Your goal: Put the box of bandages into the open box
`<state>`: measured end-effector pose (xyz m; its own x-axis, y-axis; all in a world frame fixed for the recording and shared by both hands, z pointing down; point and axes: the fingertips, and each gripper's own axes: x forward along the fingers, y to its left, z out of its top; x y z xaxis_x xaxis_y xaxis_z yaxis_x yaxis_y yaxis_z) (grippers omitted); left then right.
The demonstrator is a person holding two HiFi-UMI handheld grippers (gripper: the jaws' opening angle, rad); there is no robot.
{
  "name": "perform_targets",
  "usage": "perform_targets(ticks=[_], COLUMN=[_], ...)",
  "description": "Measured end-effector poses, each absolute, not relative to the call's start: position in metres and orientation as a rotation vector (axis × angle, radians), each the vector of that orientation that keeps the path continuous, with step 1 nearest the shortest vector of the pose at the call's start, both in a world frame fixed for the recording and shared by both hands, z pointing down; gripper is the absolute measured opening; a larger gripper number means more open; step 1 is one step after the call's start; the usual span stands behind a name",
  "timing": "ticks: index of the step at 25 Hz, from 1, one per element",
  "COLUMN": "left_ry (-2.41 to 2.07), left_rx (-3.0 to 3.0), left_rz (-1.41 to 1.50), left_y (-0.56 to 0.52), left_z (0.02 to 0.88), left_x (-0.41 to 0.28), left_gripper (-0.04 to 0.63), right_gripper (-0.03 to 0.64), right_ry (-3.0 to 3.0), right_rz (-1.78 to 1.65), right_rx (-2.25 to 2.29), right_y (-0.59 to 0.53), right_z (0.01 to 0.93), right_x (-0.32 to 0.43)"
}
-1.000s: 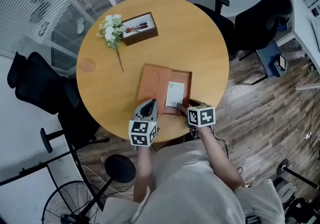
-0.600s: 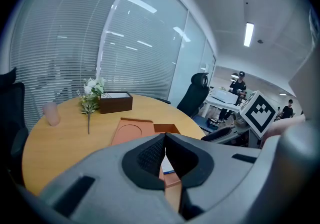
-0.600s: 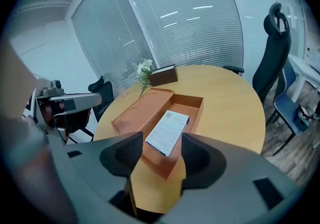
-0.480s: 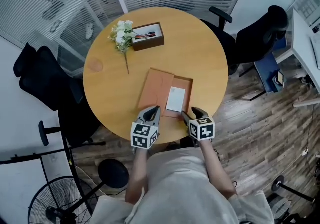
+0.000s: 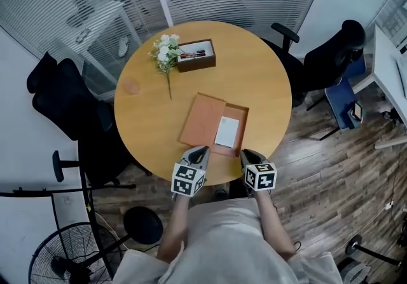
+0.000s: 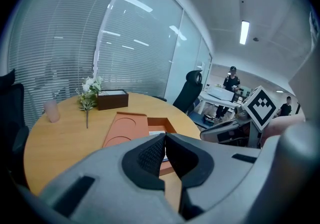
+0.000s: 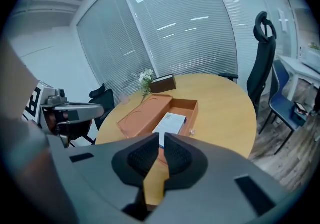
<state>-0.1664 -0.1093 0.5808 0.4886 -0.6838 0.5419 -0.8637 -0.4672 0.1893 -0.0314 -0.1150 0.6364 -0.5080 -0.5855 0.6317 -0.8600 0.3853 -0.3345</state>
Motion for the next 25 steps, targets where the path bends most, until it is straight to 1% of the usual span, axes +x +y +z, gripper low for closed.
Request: perform_targets(ticks=[4, 25], left_ry=[-1.271, -1.242], left_rx=[2.293, 2.316], left_rz=[0.555, 0.566], left_y=[-0.102, -0.082], left_z=[0.586, 0.589], left_x=[-0.164, -0.148], left_gripper=[0.011, 0.011], right_gripper=[-0.002, -0.003], right_ry=[-2.245, -2.292], right_rz=[0.909, 0.879], right_rx=[1.248, 1.222], right_y=[-0.108, -0.080], right_z=[0.636, 0.630], right_x=[-0.030, -0.021])
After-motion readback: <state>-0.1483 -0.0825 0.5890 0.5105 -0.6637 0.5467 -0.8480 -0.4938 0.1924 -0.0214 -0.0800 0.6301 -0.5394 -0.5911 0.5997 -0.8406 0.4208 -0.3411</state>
